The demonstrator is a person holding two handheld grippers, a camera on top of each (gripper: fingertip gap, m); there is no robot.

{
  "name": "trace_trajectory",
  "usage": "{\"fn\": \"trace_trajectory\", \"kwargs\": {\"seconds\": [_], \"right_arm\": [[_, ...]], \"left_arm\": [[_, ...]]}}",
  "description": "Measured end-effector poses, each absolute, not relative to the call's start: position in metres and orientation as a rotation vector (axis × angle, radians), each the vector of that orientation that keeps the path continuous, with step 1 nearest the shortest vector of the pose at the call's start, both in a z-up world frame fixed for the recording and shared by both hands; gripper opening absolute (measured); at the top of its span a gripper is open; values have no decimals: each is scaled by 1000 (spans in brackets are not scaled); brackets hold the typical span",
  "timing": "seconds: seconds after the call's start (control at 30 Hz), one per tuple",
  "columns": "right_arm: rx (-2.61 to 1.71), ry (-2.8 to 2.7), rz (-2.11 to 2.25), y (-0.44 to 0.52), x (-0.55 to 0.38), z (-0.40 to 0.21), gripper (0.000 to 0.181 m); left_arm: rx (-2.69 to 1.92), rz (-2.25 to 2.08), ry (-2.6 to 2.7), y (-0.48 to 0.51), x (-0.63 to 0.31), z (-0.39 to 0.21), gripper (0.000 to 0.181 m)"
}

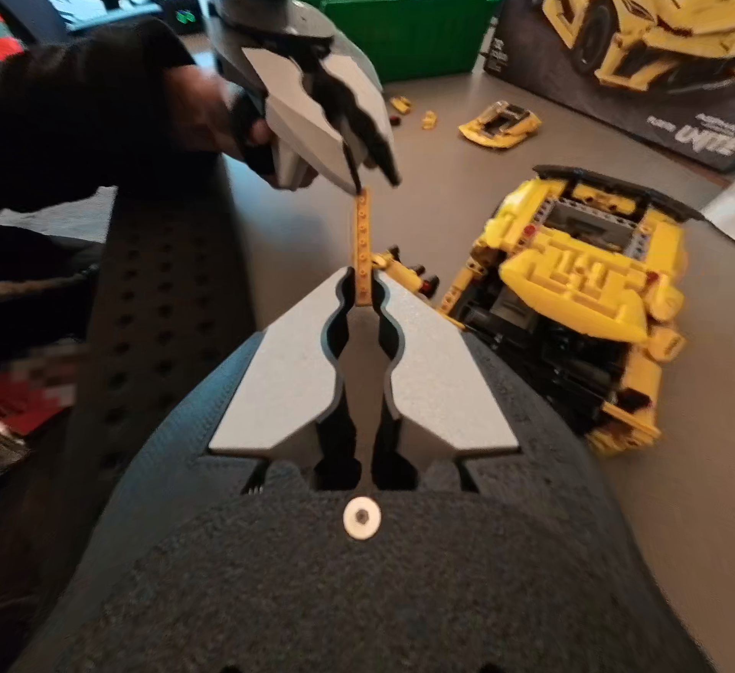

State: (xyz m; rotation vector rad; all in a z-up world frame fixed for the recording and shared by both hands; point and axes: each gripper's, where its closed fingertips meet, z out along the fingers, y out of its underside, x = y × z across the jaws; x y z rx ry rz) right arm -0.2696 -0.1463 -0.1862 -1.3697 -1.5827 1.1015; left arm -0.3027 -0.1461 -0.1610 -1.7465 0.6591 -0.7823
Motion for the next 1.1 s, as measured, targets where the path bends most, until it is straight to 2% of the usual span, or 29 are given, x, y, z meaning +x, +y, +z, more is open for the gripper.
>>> {"fn": "trace_trajectory", "kwargs": {"seconds": [0.03, 0.13, 0.23, 0.3, 0.4, 0.5, 0.63, 0.77, 0.87, 0.97, 1.1], "right_arm": [[-1396, -1575, 1058, -139, -267, -191, 7], [-1446, -1445, 796, -95, -249, -186, 7], [-1688, -1176, 507, -9, -178, -175, 7], [-1990, -1122, 312, 24, -122, -206, 7], [-2143, -1032, 226, 40, -87, -233, 7], [-2114, -974, 133, 52, -78, -225, 22], [-2014, -970, 225, 38, -108, -197, 39], [-1651, -1467, 719, -76, -219, -186, 51], [-1500, -1702, 773, -125, -261, -198, 56], [-1373, -1850, 580, -116, -284, -209, 55], [-1241, -2029, 598, -128, -307, -218, 38]], "left_arm": [[-1769, -723, 618, -140, -316, -164, 29], [-1769, -624, 567, -138, -338, -162, 30], [-1821, -569, 636, -144, -329, -176, 30], [-1875, -478, 735, -147, -319, -194, 30], [-1912, -336, 848, -147, -309, -213, 34], [-1926, -237, 905, -147, -307, -224, 34], [-1914, -229, 872, -144, -309, -220, 28], [-1909, -255, 872, -145, -306, -219, 26], [-1911, -270, 865, -146, -305, -218, 24], [-1902, -268, 857, -146, -305, -216, 19], [-1884, -264, 853, -146, -304, -213, 14]]}}
